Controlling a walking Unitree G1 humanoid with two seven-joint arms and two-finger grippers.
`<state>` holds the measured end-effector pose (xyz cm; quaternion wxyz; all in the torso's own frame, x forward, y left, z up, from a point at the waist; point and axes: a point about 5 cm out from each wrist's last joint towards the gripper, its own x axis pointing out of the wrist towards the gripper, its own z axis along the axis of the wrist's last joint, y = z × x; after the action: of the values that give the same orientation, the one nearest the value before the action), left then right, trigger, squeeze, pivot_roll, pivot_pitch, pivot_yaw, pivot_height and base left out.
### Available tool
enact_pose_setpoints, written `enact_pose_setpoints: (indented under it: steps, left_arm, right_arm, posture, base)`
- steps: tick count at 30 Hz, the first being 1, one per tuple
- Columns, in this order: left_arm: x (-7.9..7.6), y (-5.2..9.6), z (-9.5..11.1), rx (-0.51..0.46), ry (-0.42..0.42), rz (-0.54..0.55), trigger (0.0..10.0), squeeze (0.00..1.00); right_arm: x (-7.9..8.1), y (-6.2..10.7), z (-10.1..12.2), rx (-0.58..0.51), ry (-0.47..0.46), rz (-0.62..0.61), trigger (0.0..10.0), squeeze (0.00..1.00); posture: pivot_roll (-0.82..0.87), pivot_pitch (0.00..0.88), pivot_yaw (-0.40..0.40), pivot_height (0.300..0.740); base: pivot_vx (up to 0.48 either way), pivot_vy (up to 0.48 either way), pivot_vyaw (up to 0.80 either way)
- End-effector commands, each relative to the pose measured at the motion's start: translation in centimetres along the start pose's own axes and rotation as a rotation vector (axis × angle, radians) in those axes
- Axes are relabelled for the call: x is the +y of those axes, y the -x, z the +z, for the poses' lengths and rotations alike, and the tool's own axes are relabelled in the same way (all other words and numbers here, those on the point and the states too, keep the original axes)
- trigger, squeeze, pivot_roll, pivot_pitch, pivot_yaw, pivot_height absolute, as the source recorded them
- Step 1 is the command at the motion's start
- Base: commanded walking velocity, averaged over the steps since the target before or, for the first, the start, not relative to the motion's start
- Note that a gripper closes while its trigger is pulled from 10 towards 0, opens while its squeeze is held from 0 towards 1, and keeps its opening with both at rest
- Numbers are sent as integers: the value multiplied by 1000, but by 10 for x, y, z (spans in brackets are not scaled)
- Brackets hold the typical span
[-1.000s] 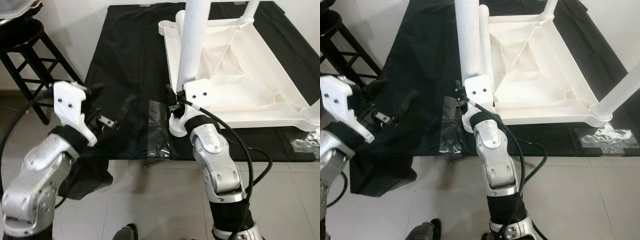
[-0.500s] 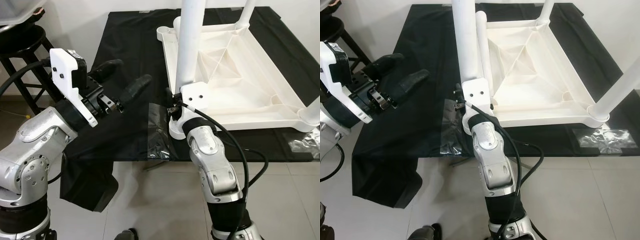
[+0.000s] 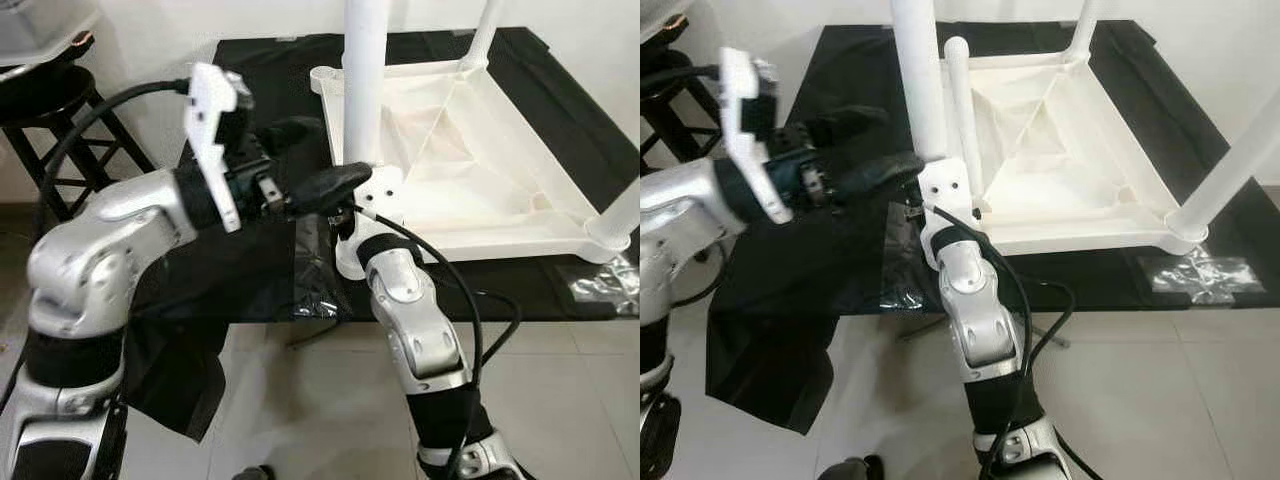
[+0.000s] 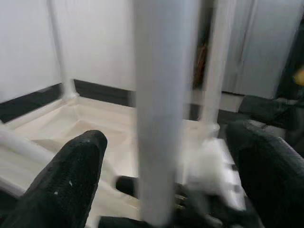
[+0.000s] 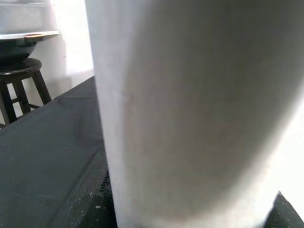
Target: Building children table
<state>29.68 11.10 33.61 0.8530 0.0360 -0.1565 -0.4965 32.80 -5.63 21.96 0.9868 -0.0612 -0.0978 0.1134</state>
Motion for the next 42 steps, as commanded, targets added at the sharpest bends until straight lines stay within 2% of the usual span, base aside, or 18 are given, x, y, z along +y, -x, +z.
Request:
enact_pose_setpoints:
  steps: [1,3,4,8,10,13,14,15,16,20,34,35,38,42]
  left_arm:
    - [10,-7,-3,-1,-15,53,10000,118]
    - [10,-7,-3,-1,-15,53,10000,118]
    - [13,-11,-2,-11,-6,64,10000,0]
    - [15,-16,1,-30,11,59,10000,0]
    - [15,-25,10,-79,44,16,10000,0]
    - [12,-30,14,-98,55,-24,10000,0]
    - [9,-33,17,-107,58,-61,6471,0]
    - [9,-33,17,-107,58,-61,6471,0]
    - [6,-36,18,-108,53,-99,314,0]
    - [0,-41,19,-104,39,-167,0,0]
    - [0,-46,22,-94,7,-207,0,0]
    - [-1,-46,22,-93,5,-212,0,0]
    - [-1,-46,22,-93,4,-215,0,0]
    - [-2,-46,22,-91,-1,-232,0,0]
  right_arm:
    - [20,3,-23,119,-69,62,10000,0]
    - [20,3,-23,119,-69,62,10000,0]
    - [22,3,-22,110,-78,66,10000,0]
    - [23,3,-21,103,-87,70,10000,0]
    - [25,4,-21,93,-105,76,10000,0]
    - [26,4,-21,90,-111,77,10000,0]
    - [26,4,-21,88,-115,78,10000,0]
    - [26,4,-21,88,-115,78,10000,0]
    - [26,3,-21,85,-117,76,10000,0]
    - [25,3,-22,80,-120,68,10000,0]
    - [18,1,-22,72,-120,59,10000,0]
    - [18,0,-20,61,-149,88,10000,1000]
    - [18,0,-18,53,-170,109,10000,1000]
    - [6,-7,-6,-22,-172,158,10000,1000]
  posture:
    - [56,171,15,740]
    - [56,171,15,740]
    - [55,170,16,740]
    - [52,170,20,740]
    - [54,171,23,740]
    - [54,172,26,740]
    - [55,171,26,740]
    - [55,171,26,740]
    - [56,172,27,740]
    - [57,172,28,740]
    - [54,171,28,740]
    - [54,170,29,740]
    - [54,170,29,740]
    - [53,167,36,740]
  base:
    - [0,0,0]
    - [0,0,0]
    - [0,0,0]
    - [0,0,0]
    - [0,0,0]
    - [0,0,0]
    - [0,0,0]
    - [0,0,0]
    - [0,0,0]
    - [0,0,0]
    - [0,0,0]
    - [0,0,0]
    - [0,0,0]
    - [0,0,0]
